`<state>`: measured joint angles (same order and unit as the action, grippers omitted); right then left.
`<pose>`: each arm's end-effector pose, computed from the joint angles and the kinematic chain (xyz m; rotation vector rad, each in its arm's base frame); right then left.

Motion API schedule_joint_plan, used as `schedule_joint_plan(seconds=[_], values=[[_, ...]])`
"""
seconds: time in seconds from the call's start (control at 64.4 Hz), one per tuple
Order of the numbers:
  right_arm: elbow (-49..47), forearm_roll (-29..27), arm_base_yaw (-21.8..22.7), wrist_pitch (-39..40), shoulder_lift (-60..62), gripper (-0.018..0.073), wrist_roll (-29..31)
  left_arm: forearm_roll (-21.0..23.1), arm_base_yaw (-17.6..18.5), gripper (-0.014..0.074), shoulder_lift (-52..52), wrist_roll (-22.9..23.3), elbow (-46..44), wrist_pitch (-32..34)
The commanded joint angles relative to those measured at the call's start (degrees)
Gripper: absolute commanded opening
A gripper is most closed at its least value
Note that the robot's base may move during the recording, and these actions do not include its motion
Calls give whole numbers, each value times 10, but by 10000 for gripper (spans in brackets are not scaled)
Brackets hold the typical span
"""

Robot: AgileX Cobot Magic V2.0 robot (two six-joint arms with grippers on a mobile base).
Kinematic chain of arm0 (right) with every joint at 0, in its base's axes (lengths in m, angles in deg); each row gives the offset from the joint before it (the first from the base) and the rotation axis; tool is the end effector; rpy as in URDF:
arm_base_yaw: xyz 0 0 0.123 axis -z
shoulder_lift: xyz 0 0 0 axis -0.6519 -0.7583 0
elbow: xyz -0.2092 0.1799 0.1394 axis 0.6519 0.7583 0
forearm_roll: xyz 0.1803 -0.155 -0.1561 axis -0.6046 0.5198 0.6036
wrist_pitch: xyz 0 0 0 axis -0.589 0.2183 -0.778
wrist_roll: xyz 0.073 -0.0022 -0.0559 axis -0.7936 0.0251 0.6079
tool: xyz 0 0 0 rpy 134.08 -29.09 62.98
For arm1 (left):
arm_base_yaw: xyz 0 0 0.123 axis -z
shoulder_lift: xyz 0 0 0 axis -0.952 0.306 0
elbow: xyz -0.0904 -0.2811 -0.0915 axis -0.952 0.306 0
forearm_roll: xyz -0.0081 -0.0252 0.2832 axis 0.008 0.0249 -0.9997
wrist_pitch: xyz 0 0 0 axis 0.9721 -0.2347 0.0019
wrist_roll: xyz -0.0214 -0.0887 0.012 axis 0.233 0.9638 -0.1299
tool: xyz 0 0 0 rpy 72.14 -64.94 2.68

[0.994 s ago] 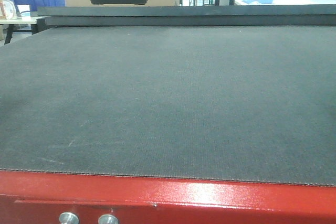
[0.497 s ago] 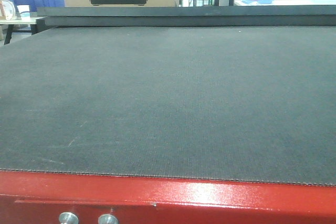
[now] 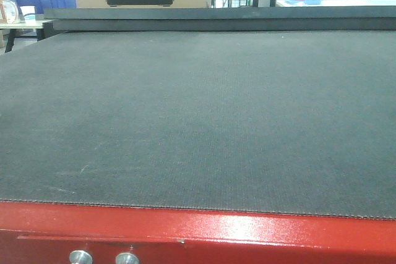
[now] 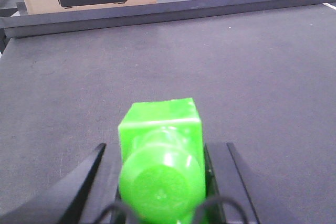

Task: Grab block from conveyor and place in blue bin
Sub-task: 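Lift both held bricks up off the belt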

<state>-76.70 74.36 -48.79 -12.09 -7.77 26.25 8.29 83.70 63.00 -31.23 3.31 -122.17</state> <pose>0.0657 0.0127 0.4466 -0.1167 1.7609 0.1623 0.1182 -0.0284 0.4574 0.2831 1.8277 -0.1334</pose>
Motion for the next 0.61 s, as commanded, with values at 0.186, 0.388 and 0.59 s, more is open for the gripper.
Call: schedule_joint_plan(seconds=[0.186, 0.388, 0.59], values=[[-5, 5, -1, 12, 1, -151, 0, 4, 3, -111, -3, 4, 0, 16], [-5, 5, -1, 12, 1, -151, 0, 4, 3, -111, -3, 4, 0, 16], [-5, 5, -1, 12, 1, -151, 0, 4, 3, -111, -3, 4, 0, 16]])
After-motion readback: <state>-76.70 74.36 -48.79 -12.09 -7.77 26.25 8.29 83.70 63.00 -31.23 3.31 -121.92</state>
